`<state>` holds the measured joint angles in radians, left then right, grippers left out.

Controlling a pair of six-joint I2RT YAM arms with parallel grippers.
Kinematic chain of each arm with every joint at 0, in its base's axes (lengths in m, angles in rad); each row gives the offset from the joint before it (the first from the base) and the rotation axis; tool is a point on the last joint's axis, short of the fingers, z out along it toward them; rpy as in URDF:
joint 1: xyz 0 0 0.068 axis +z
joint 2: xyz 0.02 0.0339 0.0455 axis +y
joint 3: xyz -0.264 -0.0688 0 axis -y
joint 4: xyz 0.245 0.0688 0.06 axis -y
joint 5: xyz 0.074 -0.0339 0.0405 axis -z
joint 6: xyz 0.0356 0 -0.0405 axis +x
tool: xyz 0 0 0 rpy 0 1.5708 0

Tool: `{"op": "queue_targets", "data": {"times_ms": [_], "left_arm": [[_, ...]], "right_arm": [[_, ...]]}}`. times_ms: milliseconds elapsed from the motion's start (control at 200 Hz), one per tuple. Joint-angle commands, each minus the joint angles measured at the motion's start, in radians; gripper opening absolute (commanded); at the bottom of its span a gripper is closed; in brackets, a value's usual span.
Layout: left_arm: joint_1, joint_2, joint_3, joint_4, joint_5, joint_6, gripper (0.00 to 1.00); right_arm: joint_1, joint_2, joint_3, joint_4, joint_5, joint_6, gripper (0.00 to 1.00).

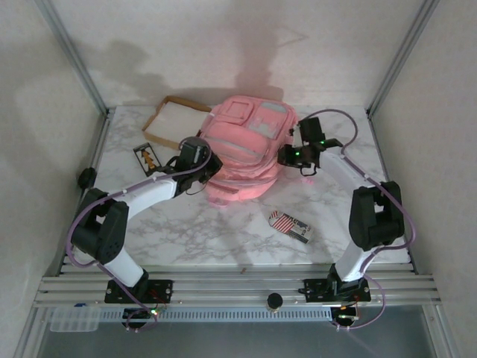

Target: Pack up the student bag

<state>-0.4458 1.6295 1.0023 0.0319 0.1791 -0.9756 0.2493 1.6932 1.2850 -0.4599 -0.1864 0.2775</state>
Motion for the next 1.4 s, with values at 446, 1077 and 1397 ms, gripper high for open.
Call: {"op": "queue_targets", "data": {"times_ms": [446,1077,1397], "left_arm": [[0.055,0.010,0.084,-0.126,-0.117,0.097,0.00],[0.085,0.017,0.135,-0.092,-0.061,0.047,0.00],[0.094,0.029,0.134,-0.080,-0.043,0.046,0.00]], "right_arm": [[0.053,-0.058,-0.051,0.053,-0.007,0.052,0.41],[0.182,0.155,0.044,0.027,-0.125,-0.552,0.43],[0.190,0.181,0.022,0.071,-0.012,-0.695,0.34]]}}
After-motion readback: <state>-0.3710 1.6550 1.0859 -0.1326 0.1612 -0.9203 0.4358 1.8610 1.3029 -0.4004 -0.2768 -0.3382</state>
